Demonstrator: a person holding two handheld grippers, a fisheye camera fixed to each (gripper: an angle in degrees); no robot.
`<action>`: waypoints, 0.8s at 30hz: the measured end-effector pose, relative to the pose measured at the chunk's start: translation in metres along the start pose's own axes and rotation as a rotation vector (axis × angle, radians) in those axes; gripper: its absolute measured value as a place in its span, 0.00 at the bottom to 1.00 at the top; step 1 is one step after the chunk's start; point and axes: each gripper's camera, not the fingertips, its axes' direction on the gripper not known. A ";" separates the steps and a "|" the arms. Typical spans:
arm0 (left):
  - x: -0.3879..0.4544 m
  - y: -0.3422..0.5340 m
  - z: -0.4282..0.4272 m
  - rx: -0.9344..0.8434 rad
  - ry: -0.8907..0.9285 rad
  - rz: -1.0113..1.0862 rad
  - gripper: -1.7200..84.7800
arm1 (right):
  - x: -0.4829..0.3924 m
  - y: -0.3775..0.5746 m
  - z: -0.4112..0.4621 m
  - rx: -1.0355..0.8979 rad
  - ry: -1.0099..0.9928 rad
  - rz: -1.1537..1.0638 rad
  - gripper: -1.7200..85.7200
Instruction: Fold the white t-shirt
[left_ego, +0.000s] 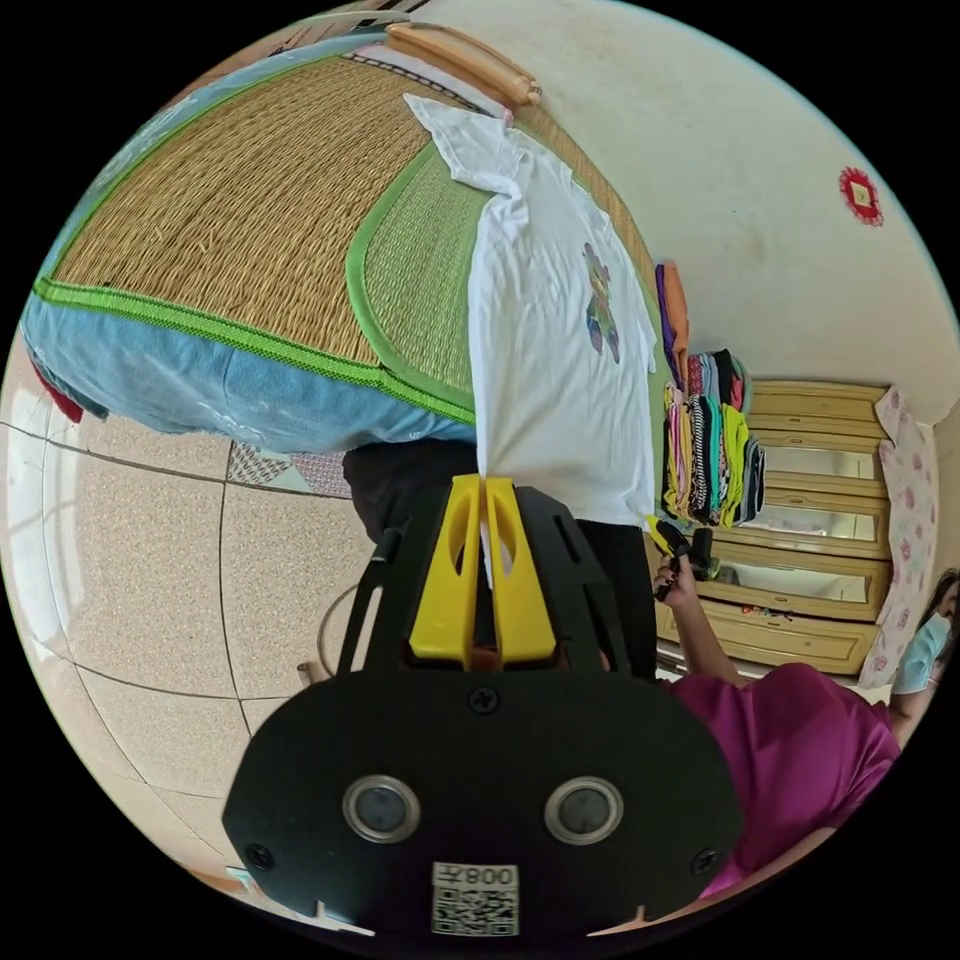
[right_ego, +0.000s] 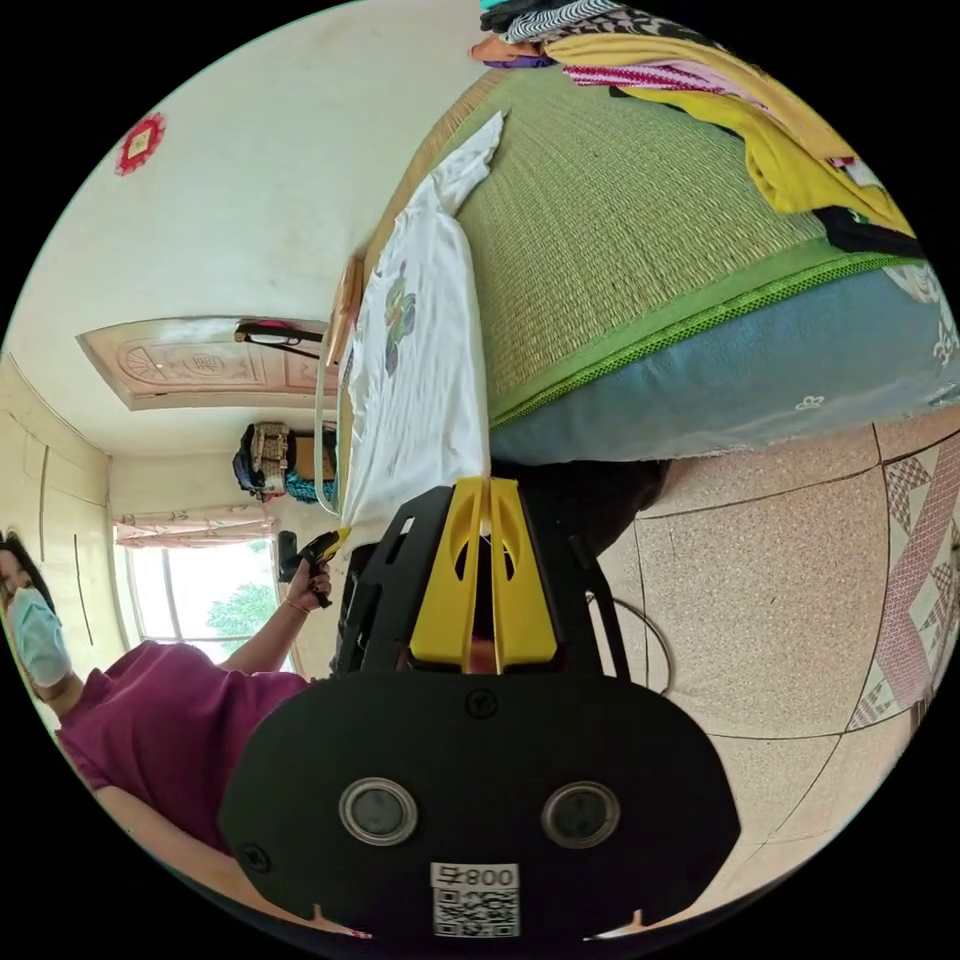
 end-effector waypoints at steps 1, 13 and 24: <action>0.000 -0.001 0.005 -0.004 0.003 -0.013 0.02 | 0.002 0.006 -0.005 0.008 -0.019 0.003 0.03; 0.019 -0.027 0.061 0.001 0.052 -0.091 0.03 | 0.012 0.027 0.004 -0.021 -0.081 0.057 0.03; 0.072 -0.071 0.094 0.129 0.012 -0.078 0.04 | -0.011 0.026 -0.012 0.140 0.095 0.054 0.07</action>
